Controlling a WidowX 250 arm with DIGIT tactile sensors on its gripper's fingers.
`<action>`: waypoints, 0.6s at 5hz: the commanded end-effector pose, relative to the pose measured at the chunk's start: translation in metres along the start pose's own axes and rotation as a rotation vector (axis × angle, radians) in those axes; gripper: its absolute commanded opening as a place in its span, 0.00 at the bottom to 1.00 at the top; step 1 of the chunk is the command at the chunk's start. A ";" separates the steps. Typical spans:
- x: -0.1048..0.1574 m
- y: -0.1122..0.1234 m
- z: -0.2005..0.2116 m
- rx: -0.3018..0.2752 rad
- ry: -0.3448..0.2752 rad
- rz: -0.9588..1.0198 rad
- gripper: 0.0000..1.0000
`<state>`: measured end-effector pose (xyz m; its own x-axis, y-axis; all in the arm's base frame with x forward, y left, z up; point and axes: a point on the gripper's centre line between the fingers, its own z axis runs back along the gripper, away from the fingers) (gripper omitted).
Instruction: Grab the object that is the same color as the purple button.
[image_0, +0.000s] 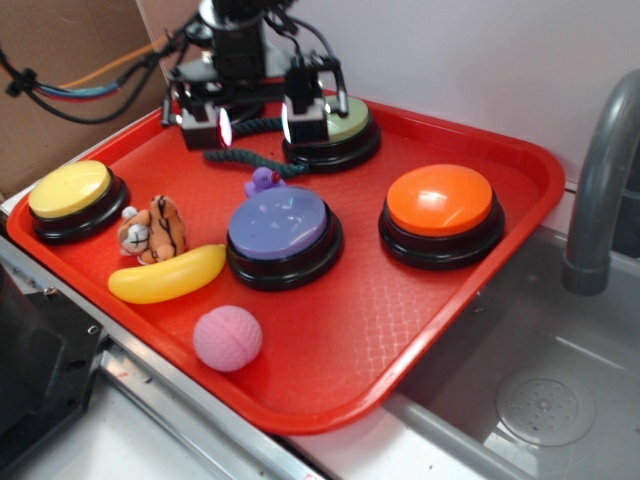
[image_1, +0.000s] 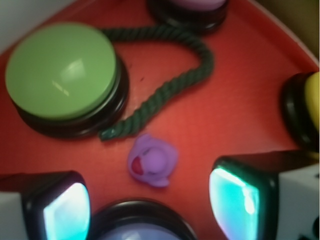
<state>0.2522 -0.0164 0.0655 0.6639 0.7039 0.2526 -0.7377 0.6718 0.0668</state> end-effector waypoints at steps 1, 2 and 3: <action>0.011 0.007 -0.028 -0.099 0.015 0.026 1.00; 0.012 0.011 -0.031 -0.139 0.005 0.034 1.00; 0.012 0.013 -0.035 -0.156 0.014 0.036 0.00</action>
<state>0.2497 -0.0013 0.0250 0.6520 0.7278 0.2126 -0.7355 0.6752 -0.0559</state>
